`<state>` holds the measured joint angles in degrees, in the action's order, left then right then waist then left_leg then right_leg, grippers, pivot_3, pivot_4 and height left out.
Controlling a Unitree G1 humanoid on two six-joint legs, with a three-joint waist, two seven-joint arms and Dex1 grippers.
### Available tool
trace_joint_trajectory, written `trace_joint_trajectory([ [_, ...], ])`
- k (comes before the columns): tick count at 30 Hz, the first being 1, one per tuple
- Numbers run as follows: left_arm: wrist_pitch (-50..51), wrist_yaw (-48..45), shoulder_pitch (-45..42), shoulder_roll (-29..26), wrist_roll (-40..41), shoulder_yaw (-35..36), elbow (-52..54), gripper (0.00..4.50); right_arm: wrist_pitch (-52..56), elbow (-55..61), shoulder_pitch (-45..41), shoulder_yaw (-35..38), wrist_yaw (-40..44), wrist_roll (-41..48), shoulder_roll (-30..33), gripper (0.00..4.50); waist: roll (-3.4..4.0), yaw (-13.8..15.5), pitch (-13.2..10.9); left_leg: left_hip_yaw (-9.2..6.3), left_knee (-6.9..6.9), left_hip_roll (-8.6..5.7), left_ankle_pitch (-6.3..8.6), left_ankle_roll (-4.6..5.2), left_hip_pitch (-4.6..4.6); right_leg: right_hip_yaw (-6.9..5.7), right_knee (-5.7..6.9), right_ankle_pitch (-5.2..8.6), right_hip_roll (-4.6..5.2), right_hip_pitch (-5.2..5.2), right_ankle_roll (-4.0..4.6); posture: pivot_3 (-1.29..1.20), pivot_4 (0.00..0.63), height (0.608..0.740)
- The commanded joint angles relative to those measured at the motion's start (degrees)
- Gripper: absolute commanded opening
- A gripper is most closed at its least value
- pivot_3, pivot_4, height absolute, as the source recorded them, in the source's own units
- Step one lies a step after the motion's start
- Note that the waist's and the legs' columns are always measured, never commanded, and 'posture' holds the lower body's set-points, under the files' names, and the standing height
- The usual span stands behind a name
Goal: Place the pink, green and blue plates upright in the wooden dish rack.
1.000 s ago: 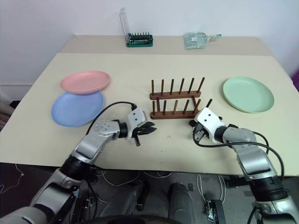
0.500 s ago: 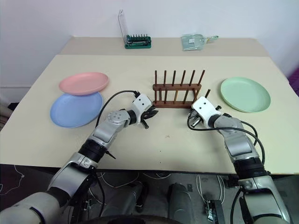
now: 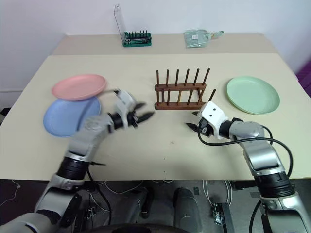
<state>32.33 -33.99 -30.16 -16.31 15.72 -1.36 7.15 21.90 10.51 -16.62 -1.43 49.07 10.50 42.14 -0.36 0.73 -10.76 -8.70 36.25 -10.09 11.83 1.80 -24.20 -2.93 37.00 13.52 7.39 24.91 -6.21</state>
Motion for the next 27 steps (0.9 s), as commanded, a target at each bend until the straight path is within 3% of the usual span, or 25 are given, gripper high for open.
trace_joint_trajectory([
  [1, 10.6, 9.9, -2.9, -0.5, 11.6, 18.2, 9.0, 4.16, 0.5, 3.5, -1.7, 0.1, 1.2, 1.6, 0.1, 3.80, -0.01, -0.1, 0.0, 0.00, 0.01, 0.00, 0.05, -0.08, 0.01, 0.00, -0.01, 0.06, -0.01, -0.02, -0.10, 0.00, 0.150, 0.731],
  [3, 14.4, 16.4, -4.3, -0.9, 13.3, 24.9, 9.7, 4.16, 0.3, 3.1, -2.7, -0.5, 1.4, 1.7, -0.7, 3.80, -0.02, -0.1, 0.0, 0.00, -0.01, 0.00, 0.08, -0.13, 0.10, 0.02, -0.01, 0.15, -0.03, -0.05, -0.25, 0.00, 0.150, 0.731],
  [8, 28.3, 44.0, -11.7, 2.3, 9.4, 42.7, 7.0, 4.16, -2.3, -1.6, -6.0, -2.8, 1.8, 0.1, -2.5, 3.80, -0.19, 0.1, -0.1, 0.00, -0.01, 0.03, 0.06, -0.17, 0.33, 0.03, 0.01, 0.15, -0.06, -0.27, -0.26, 0.00, 0.150, 0.731],
  [14, 31.7, 56.4, -17.1, 10.0, 16.7, 57.1, 9.3, 4.16, -4.3, -5.1, -8.2, -3.7, 2.8, -0.7, -2.8, 3.80, -0.64, 1.4, -0.3, 0.02, 0.02, -0.02, -0.08, -0.44, 0.30, 0.02, -0.16, -0.01, -0.06, -0.34, -0.10, 0.00, 0.150, 0.731],
  [19, 32.1, 59.1, -16.9, 11.2, 20.3, 59.6, 4.8, 4.16, -5.0, -5.4, -8.5, -4.0, 2.8, -1.0, -3.2, 3.80, -0.75, 1.6, -0.4, 0.06, 0.03, -0.02, -0.09, -0.48, 0.29, 0.02, -0.16, -0.02, -0.06, -0.34, -0.10, 0.00, 0.150, 0.731],
  [23, 31.6, 57.2, -16.6, 9.1, 20.9, 57.2, -2.8, 4.16, -5.0, -4.8, -8.5, -3.7, 2.1, -1.3, -3.5, 3.80, -0.75, 1.6, -0.4, 0.07, 0.05, -0.02, -0.09, -0.47, 0.31, 0.03, -0.11, -0.03, -0.07, -0.34, -0.11, 0.00, 0.150, 0.731],
  [26, 27.7, 55.5, -16.8, 6.4, 19.8, 55.8, -11.1, 3.40, -4.7, -3.8, -7.8, -3.4, 1.6, -1.3, -3.4, 3.83, -0.75, 1.6, -0.4, 0.07, 0.06, -0.01, -0.09, -0.47, 0.35, 0.04, -0.05, -0.04, -0.07, -0.34, -0.11, 0.00, 0.150, 0.731],
  [27, 26.4, 54.6, -16.7, 5.6, 19.7, 55.0, -13.0, 2.95, -4.6, -3.4, -7.5, -3.2, 1.4, -1.3, -3.2, 3.83, -0.75, 1.5, -0.4, 0.07, 0.06, -0.01, -0.09, -0.47, 0.35, 0.04, -0.04, -0.04, -0.08, -0.34, -0.10, 0.00, 0.150, 0.731],
])
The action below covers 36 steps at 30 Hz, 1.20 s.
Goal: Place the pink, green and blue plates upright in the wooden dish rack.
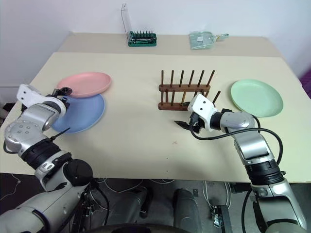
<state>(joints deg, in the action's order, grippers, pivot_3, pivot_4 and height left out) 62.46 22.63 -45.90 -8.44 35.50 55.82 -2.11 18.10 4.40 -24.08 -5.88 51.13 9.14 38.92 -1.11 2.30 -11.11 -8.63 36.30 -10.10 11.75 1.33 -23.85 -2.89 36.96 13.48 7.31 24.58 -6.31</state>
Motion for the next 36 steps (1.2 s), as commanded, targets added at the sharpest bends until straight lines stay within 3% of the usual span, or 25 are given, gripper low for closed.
trace_joint_trajectory([
  [1, -4.6, -2.7, -0.9, -3.0, -0.2, -3.1, -5.1, 2.42, -0.8, 3.0, 0.3, 1.4, -0.8, 0.0, 0.2, 3.83, 0.00, 0.0, 0.0, 0.00, 0.00, 0.00, 0.00, 0.00, 0.01, 0.01, 0.00, -0.01, 0.00, 0.00, 0.01, 0.00, 0.150, 0.731],
  [5, -6.4, -4.4, -0.7, -3.6, 1.5, -5.8, -5.2, 0.32, 0.2, 5.4, 2.2, 2.9, -1.3, 0.5, 1.4, 3.83, -0.01, 0.0, 0.0, 0.03, 0.00, 0.00, -0.01, -0.02, -0.01, 0.04, -0.03, -0.01, 0.01, 0.01, 0.02, 0.00, 0.150, 0.731],
  [6, -6.6, -5.0, -0.5, -3.6, 2.0, -6.4, -4.6, 0.07, 0.4, 5.9, 2.5, 3.1, -1.3, 0.6, 1.7, 3.83, -0.01, 0.0, 0.0, 0.06, 0.00, 0.00, -0.01, -0.02, -0.01, 0.06, -0.04, -0.01, 0.02, 0.01, 0.02, 0.00, 0.150, 0.731],
  [10, -8.7, -9.0, -0.3, -2.9, 4.7, -9.9, 1.0, 0.07, 2.2, 7.7, 1.9, 4.8, -0.3, 2.4, 3.0, 3.83, -0.04, 0.0, 0.0, 0.13, 0.02, 0.00, -0.01, -0.02, -0.02, 0.12, -0.05, -0.03, 0.02, 0.01, -0.01, 0.00, 0.150, 0.731],
  [13, -9.7, -11.4, -0.4, -2.5, 6.2, -13.7, 5.8, 0.00, 5.6, 9.8, -1.6, 6.4, 0.7, 5.8, 3.4, 4.48, -0.06, -0.1, 0.0, 0.14, 0.03, 0.00, 0.00, 0.00, -0.04, 0.12, -0.05, -0.04, 0.01, 0.02, -0.01, 0.00, 0.150, 0.731],
  [16, -9.6, -12.5, -1.9, -1.7, 4.9, -21.3, 9.6, 0.00, 4.8, 12.4, -7.9, 5.0, 0.0, 6.4, 1.4, 4.48, -0.05, -0.3, 0.0, 0.25, 0.02, 0.03, 0.11, 0.19, 0.00, 0.25, 0.00, -0.05, -0.01, 0.07, 0.00, 0.00, 0.150, 0.731],
  [25, -11.1, -11.5, -10.0, 3.4, 0.7, -36.5, 9.2, 0.00, -19.7, -1.3, -21.0, -8.4, -12.0, -19.7, -1.8, 4.48, -0.10, 0.0, 0.0, 0.46, 0.06, 0.04, -0.01, 0.00, 0.01, 0.44, -0.09, -0.15, -0.05, 0.05, -0.06, 0.00, 0.150, 0.731],
  [31, -10.7, -10.8, -11.7, 7.3, 1.9, -37.8, 7.6, 0.00, -29.0, -10.4, -25.3, -11.3, -19.4, -30.2, -3.2, 4.48, -0.10, -0.3, 0.0, 0.56, -0.05, 0.04, -0.02, 0.02, 0.01, 0.62, -0.05, -0.16, -0.20, 0.21, -0.06, 0.00, 0.150, 0.731],
  [34, -9.6, -11.0, -11.1, 8.1, 2.8, -37.8, 8.5, 0.00, -31.8, -12.7, -25.6, -11.3, -22.7, -34.0, -3.0, 3.62, -0.10, -0.2, 0.0, 0.57, -0.06, 0.08, -0.03, 0.00, 0.01, 0.66, -0.01, -0.17, -0.26, 0.25, -0.03, 0.00, 0.150, 0.731],
  [36, -9.1, -10.6, -10.5, 7.9, 2.7, -37.7, 8.8, 0.00, -32.9, -13.2, -25.1, -11.1, -23.7, -35.4, -2.7, 2.61, -0.10, -0.2, 0.0, 0.57, -0.05, 0.09, -0.03, 0.00, 0.01, 0.67, -0.01, -0.17, -0.28, 0.25, -0.03, 0.00, 0.150, 0.731],
])
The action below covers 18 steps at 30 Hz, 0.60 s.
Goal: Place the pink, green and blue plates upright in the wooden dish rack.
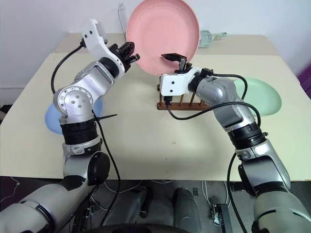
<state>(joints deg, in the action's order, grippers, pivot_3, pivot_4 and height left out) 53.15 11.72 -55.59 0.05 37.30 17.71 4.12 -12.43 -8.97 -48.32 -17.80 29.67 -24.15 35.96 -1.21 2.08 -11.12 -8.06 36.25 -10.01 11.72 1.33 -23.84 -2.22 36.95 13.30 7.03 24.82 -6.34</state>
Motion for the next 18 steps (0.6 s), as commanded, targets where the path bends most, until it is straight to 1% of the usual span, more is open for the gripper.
trace_joint_trajectory([
  [1, 0.5, 0.5, -0.7, -0.6, 1.0, 0.6, 2.5, 0.00, -2.8, 0.0, -0.8, 0.9, -2.8, -2.8, 0.2, 2.18, 0.00, 0.0, 0.0, 0.01, 0.00, 0.00, 0.00, 0.00, 0.00, 0.01, 0.00, 0.00, 0.00, 0.00, 0.01, 0.00, 0.150, 0.731],
  [5, 1.3, 0.1, 0.3, -1.1, 1.1, 0.3, 2.5, 0.00, -3.9, -0.1, -0.2, 1.7, -4.8, -4.6, 0.0, 0.08, 0.00, 0.0, 0.0, 0.02, 0.02, 0.00, 0.00, 0.00, 0.00, 0.02, 0.01, -0.01, -0.02, 0.00, 0.02, 0.00, 0.150, 0.731],
  [8, -0.3, 0.0, -0.1, 1.5, 5.1, 3.2, 2.8, 0.00, -4.1, -0.2, 0.2, 2.2, -5.9, -5.9, 0.1, 0.03, 0.01, 0.1, 0.0, 0.06, 0.03, 0.00, -0.01, -0.01, 0.01, 0.08, 0.03, -0.02, -0.03, 0.01, 0.02, 0.00, 0.150, 0.731],
  [11, -5.1, 1.5, -1.5, 5.2, 9.7, 7.6, 3.7, 1.06, -4.1, -0.4, 0.8, 2.7, -6.1, -5.8, 0.4, 0.00, 0.00, 0.2, 0.0, 0.06, 0.05, 0.00, 0.00, -0.01, 0.01, 0.08, 0.02, -0.02, -0.03, -0.01, 0.02, 0.00, 0.150, 0.731],
  [13, -9.7, 2.0, -2.5, 6.0, 10.6, 9.5, 3.9, 2.01, -3.7, -0.5, 1.3, 3.7, -5.9, -4.8, 0.8, 0.00, 0.00, 0.2, 0.0, 0.05, 0.07, 0.00, 0.00, -0.01, 0.00, 0.09, 0.01, -0.03, -0.03, -0.02, 0.02, 0.00, 0.150, 0.731],
  [15, -14.6, 2.2, -3.4, 5.6, 11.4, 11.5, 3.6, 3.06, -2.7, -0.9, 1.8, 5.9, -5.3, -2.6, 1.2, 0.00, 0.00, 0.1, 0.0, 0.06, 0.07, 0.00, 0.00, -0.01, 0.00, 0.11, 0.02, -0.03, -0.05, -0.02, 0.02, 0.00, 0.150, 0.731],
  [16, -16.6, 2.1, -3.6, 4.8, 11.6, 12.4, 3.0, 3.54, -1.5, -1.1, 2.1, 7.8, -4.5, -0.1, 1.3, 0.00, 0.00, 0.1, 0.0, 0.07, 0.06, 0.03, 0.00, -0.01, 0.01, 0.14, 0.01, -0.03, -0.08, -0.02, 0.02, 0.00, 0.150, 0.731],
  [17, -18.0, 1.5, -3.3, 2.7, 9.5, 12.0, 2.3, 3.54, 0.5, -1.1, 2.5, 10.2, -2.9, 3.6, 1.3, 0.00, 0.00, 0.0, 0.0, 0.08, 0.05, 0.04, -0.01, -0.02, 0.02, 0.15, 0.01, -0.04, -0.09, -0.02, 0.03, 0.00, 0.150, 0.731],
  [18, -18.0, 0.4, -2.1, -0.5, 5.8, 9.8, 1.2, 3.54, 3.1, -0.8, 3.0, 13.1, -0.7, 8.6, 1.1, 0.00, 0.00, 0.0, 0.0, 0.09, 0.05, 0.08, -0.02, -0.03, 0.02, 0.16, 0.01, -0.05, -0.13, -0.01, 0.06, 0.00, 0.150, 0.731],
])
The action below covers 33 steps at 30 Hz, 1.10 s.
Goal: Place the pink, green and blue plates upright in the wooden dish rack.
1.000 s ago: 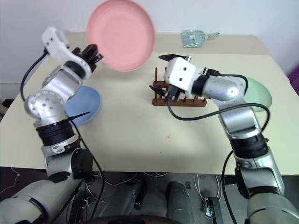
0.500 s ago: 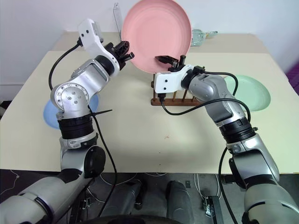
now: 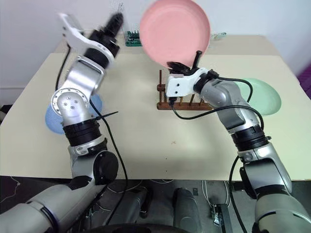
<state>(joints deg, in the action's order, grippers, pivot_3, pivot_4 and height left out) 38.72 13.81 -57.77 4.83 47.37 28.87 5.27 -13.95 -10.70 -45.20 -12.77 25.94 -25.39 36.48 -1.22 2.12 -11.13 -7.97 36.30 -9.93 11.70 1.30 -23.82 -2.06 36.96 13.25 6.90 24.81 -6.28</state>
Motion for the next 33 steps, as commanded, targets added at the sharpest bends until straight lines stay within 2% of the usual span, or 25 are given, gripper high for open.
trace_joint_trajectory([
  [1, -2.4, -3.6, 1.9, -9.7, -8.9, -5.6, -1.2, 3.54, 8.6, 1.8, 0.3, 11.8, 5.4, 16.4, 0.0, 0.00, 0.01, 0.0, 0.0, 0.05, -0.02, 0.04, -0.01, 0.00, 0.02, 0.04, -0.01, -0.02, -0.04, 0.00, 0.03, 0.00, 0.150, 0.731],
  [3, -1.4, -7.8, 5.1, -15.9, -15.2, -12.9, -2.8, 3.54, 16.3, 3.9, 0.4, 17.3, 8.6, 26.6, -1.3, 0.00, 0.03, 0.0, 0.0, 0.15, -0.08, 0.16, -0.08, 0.06, 0.08, 0.12, -0.01, -0.10, -0.12, 0.00, 0.15, 0.00, 0.150, 0.731],
  [6, -3.1, -21.4, 12.7, -26.0, -24.1, -28.4, -3.1, 3.54, 39.6, 8.7, -1.5, 29.5, 10.8, 49.9, -3.8, 0.00, 0.08, 0.1, 0.0, 0.16, -0.11, 0.18, -0.09, 0.09, 0.21, 0.18, -0.02, -0.14, -0.16, -0.08, 0.22, 0.00, 0.150, 0.731],
  [9, -8.2, -36.7, 21.6, -32.0, -25.8, -36.9, 0.3, 3.54, 51.9, 10.0, -1.6, 35.7, 14.2, 62.8, -1.7, 0.00, 0.12, 0.0, 0.0, 0.14, -0.13, 0.17, 0.16, 0.46, 0.23, 0.27, -0.08, -0.17, -0.18, -0.12, 0.28, 0.00, 0.150, 0.731],
  [13, -10.4, -48.1, 28.6, -34.6, -23.8, -39.7, 5.0, 3.54, 61.3, 10.5, -0.3, 38.3, 12.4, 69.8, -0.6, 0.00, 0.21, -0.4, 0.0, 0.16, -0.34, 0.36, 0.26, 0.44, 0.20, 0.30, -0.37, -0.20, -0.21, -0.05, 0.35, 0.00, 0.150, 0.731],
  [17, -8.9, -53.1, 32.1, -34.5, -22.0, -40.0, 8.3, 3.54, 65.8, 10.0, -0.1, 41.4, 8.8, 74.8, -1.8, 0.00, 0.38, -0.6, 0.0, 0.17, -0.40, 0.50, 0.25, 0.44, 0.18, 0.29, -0.49, -0.22, -0.27, -0.05, 0.39, 0.00, 0.150, 0.731],
  [23, -7.7, -54.1, 33.7, -33.5, -23.7, -40.6, 9.5, 3.54, 68.9, 9.9, -0.9, 44.4, 3.1, 80.7, -3.4, 0.00, 0.48, -1.3, 0.0, 0.20, -0.37, 0.49, 0.21, 0.58, 0.16, 0.28, -0.66, -0.23, -0.25, -0.14, 0.39, 0.00, 0.150, 0.731],
  [25, -7.7, -54.2, 33.9, -33.5, -24.3, -40.8, 9.7, 3.54, 69.1, 11.1, 0.0, 42.8, 1.7, 80.0, -3.3, 0.00, 0.48, -1.4, 0.0, 0.20, -0.36, 0.49, 0.22, 0.60, 0.16, 0.28, -0.68, -0.23, -0.25, -0.14, 0.39, 0.00, 0.150, 0.731],
  [33, -7.5, -55.0, 34.1, -32.8, -25.3, -41.4, 10.2, 3.54, 71.7, 8.5, -0.1, 44.5, -8.1, 82.7, -6.0, 0.00, 0.50, -1.4, 0.0, 0.21, -0.37, 0.49, 0.21, 0.63, 0.16, 0.28, -0.68, -0.24, -0.25, -0.13, 0.38, 0.00, 0.150, 0.731],
])
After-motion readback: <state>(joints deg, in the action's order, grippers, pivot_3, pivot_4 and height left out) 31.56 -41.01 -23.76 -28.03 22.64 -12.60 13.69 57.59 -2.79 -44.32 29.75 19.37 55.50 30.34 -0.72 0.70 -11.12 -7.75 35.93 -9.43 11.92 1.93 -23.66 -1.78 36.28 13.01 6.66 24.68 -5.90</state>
